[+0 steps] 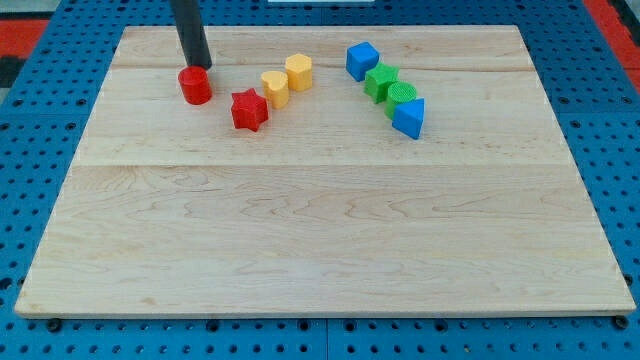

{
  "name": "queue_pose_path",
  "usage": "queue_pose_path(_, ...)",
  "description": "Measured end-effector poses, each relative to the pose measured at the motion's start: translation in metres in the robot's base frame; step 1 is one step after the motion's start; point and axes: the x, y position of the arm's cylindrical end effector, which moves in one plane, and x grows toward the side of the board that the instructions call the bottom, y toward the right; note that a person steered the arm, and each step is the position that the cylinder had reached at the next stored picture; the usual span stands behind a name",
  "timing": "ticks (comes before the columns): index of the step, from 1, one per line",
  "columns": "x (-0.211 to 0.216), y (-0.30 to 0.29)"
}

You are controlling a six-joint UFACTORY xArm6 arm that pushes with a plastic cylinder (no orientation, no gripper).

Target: Move the red circle towards the green star

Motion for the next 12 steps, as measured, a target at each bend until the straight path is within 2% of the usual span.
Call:
queue_pose_path(2, 0.032, -0.003)
queue_pose_path(4, 0.088, -0.013)
queue_pose_path(6, 0.13, -0.068)
queue_pose_path(8, 0.171, -0.084)
queue_pose_path(10, 0.157, 0.013)
queue_pose_path(11, 0.155, 0.046)
queue_pose_path(12, 0.178, 0.049)
